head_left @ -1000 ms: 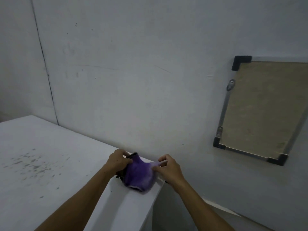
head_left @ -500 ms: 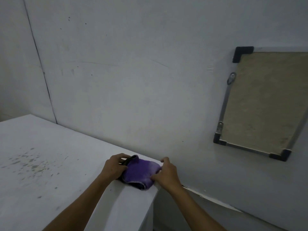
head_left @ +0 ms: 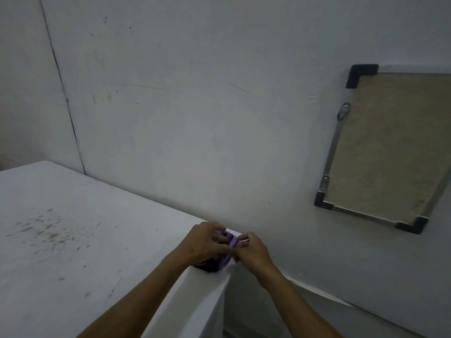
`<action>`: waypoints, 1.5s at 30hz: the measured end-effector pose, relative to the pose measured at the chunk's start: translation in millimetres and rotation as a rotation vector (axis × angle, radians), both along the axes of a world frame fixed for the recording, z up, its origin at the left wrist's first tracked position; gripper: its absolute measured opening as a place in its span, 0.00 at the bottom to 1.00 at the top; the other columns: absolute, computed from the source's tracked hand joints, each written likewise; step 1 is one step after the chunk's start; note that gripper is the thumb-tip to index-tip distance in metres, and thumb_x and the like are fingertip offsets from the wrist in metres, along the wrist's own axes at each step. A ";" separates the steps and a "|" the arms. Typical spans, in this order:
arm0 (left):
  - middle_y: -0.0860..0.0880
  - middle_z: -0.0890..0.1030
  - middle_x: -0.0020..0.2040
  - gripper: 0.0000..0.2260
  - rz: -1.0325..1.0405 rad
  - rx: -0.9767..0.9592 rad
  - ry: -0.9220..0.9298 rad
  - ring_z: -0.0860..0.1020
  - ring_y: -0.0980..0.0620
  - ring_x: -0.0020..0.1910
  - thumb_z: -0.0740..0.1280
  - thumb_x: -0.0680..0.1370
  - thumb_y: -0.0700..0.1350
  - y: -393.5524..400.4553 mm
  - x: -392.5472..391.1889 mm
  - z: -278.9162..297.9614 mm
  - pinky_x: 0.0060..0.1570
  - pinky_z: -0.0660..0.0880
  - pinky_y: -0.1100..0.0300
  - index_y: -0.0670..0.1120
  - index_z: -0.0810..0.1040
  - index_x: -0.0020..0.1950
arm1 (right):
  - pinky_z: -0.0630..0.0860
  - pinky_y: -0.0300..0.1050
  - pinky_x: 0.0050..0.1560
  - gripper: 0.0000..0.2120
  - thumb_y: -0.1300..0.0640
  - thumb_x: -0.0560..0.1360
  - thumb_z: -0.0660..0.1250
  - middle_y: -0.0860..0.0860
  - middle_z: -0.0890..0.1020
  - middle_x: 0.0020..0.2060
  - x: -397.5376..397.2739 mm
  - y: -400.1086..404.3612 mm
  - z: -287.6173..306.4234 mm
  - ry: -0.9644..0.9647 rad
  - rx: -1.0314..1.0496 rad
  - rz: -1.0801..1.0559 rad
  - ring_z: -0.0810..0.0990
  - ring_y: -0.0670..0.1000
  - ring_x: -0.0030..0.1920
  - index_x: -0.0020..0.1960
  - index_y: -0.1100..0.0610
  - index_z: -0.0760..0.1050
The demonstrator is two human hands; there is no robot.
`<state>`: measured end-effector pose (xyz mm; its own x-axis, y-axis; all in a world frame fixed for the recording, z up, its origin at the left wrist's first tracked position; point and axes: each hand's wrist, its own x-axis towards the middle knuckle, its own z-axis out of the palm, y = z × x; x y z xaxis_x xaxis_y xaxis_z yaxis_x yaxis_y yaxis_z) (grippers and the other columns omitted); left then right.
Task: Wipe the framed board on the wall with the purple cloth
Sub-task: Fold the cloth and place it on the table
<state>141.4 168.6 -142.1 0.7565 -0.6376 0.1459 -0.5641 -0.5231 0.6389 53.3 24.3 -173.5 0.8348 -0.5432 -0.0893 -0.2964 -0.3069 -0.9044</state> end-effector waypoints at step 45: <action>0.42 0.72 0.72 0.29 0.002 0.631 -0.169 0.74 0.45 0.66 0.59 0.81 0.62 -12.7 -23.1 -8.9 0.66 0.72 0.52 0.44 0.67 0.74 | 0.53 0.44 0.78 0.27 0.57 0.84 0.55 0.47 0.49 0.82 -59.6 -66.6 -11.4 0.192 -0.727 0.367 0.54 0.49 0.80 0.82 0.52 0.52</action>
